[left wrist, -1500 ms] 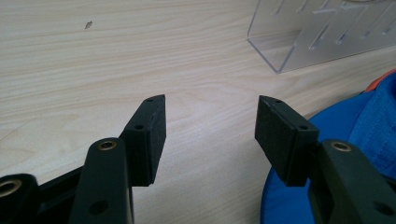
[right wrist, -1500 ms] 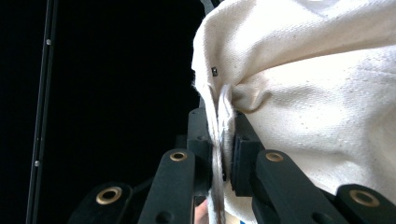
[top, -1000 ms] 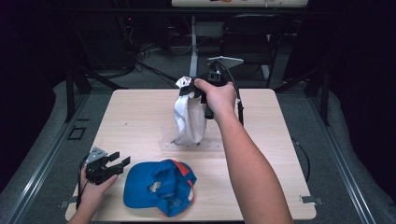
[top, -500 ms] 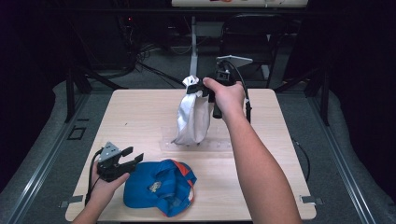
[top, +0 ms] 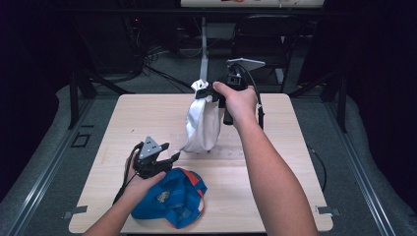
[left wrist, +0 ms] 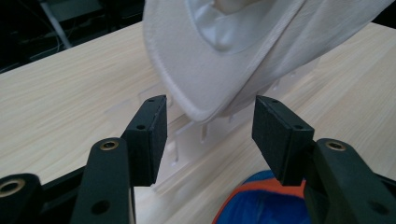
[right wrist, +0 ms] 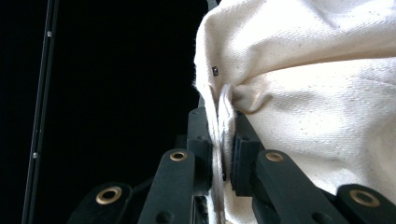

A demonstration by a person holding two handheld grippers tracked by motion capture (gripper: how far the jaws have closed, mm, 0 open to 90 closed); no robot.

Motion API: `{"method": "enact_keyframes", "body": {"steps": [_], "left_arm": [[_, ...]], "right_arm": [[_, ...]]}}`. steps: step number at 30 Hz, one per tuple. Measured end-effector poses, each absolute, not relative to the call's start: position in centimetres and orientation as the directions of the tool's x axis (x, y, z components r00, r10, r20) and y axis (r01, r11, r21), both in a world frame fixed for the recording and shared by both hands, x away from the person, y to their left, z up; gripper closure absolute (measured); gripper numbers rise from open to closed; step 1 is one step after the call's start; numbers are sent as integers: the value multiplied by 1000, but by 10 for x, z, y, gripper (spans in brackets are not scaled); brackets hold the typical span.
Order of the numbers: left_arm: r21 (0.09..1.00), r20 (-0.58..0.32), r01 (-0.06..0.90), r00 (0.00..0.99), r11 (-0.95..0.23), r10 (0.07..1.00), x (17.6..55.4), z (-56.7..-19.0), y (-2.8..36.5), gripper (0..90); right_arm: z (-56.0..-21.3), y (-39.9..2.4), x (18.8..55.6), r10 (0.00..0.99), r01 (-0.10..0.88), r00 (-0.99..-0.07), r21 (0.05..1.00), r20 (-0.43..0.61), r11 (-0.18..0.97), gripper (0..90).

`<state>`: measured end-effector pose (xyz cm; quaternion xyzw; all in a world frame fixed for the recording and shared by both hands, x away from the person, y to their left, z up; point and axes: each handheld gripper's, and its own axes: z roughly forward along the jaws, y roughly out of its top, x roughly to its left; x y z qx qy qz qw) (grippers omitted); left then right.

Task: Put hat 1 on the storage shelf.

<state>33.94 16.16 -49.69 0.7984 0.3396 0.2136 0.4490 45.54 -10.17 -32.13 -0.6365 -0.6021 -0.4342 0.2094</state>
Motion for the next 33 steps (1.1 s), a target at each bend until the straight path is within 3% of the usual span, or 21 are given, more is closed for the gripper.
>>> {"method": "enact_keyframes", "body": {"steps": [5,15,23,33], "left_arm": [[857,51,341,690,-386,722,342,-499,146,470],[840,82,352,670,-413,738,351,-503,135,735],[847,76,337,689,-411,721,350,-503,135,794],[858,45,337,702,-387,711,349,-511,142,806]], "right_arm": [[-322,-101,455,581,949,-107,258,807,-184,816],[-322,-103,451,583,949,-111,259,805,-177,816],[-317,-105,449,572,947,-119,266,812,-181,816],[-318,-101,446,579,950,-127,266,805,-161,816]]}}
